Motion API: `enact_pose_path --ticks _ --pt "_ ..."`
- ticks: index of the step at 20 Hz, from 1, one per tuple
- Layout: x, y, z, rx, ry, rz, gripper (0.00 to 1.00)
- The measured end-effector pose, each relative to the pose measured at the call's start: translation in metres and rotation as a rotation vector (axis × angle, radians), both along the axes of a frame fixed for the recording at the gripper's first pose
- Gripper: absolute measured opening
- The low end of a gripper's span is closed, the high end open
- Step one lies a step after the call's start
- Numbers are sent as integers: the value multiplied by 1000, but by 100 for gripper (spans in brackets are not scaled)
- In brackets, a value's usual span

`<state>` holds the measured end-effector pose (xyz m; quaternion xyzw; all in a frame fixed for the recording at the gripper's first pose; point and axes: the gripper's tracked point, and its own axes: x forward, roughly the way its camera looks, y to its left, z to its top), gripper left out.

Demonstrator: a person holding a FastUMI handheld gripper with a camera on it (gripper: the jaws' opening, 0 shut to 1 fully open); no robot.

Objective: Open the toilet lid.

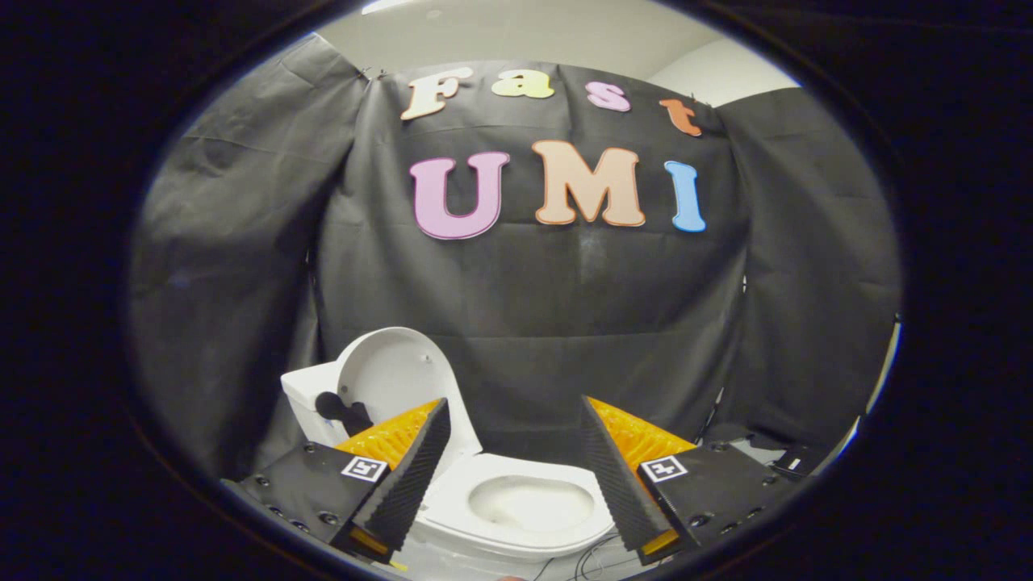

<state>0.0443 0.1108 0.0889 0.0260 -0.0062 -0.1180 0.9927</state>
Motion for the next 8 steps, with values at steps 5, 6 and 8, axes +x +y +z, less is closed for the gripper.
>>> enact_pose_path --ticks 5,6,8 --pt "-5 4 -5 -71 28 130 98" --pt "-8 4 -8 -92 39 148 98" --pt "-16 3 -20 -90 77 156 98"
